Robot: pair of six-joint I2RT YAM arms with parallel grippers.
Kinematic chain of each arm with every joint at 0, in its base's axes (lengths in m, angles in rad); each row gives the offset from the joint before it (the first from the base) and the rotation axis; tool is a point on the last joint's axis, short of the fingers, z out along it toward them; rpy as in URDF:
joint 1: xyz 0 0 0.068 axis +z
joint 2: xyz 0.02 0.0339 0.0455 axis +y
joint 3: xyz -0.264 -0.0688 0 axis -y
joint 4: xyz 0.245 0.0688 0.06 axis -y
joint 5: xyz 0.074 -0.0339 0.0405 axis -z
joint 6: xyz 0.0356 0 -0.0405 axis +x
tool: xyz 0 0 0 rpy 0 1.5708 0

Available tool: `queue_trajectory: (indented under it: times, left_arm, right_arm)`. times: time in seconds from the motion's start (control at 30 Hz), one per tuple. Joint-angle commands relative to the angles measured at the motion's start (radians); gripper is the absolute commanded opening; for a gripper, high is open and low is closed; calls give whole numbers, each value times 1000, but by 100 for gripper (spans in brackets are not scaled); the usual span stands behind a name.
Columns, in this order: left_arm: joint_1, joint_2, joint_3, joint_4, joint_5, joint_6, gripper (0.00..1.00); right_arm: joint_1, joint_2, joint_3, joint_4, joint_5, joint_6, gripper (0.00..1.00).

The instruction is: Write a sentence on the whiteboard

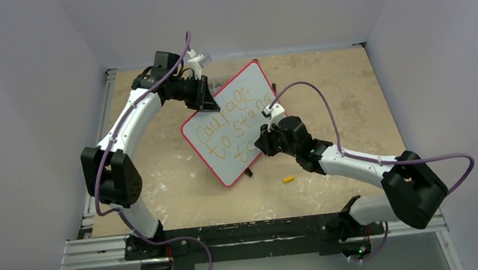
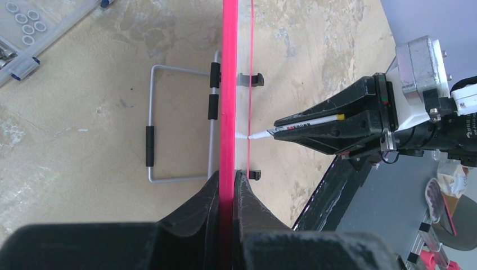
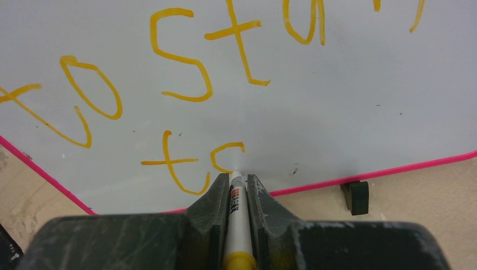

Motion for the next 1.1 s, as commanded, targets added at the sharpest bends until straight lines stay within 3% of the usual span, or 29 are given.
queue_trajectory:
  times: [0.0, 0.67, 1.07]
  left_arm:
    - [-12, 3, -22, -63, -134, 92, 0]
    - [-12, 1, -21, -63, -134, 92, 0]
    - [-12, 1, -23, -63, -134, 90, 0]
  right_arm:
    - [0, 22, 60, -7, 99, -8, 0]
    - [0, 41, 166, -19, 113, -20, 0]
    - [0, 43, 113, -12, 97, -17, 0]
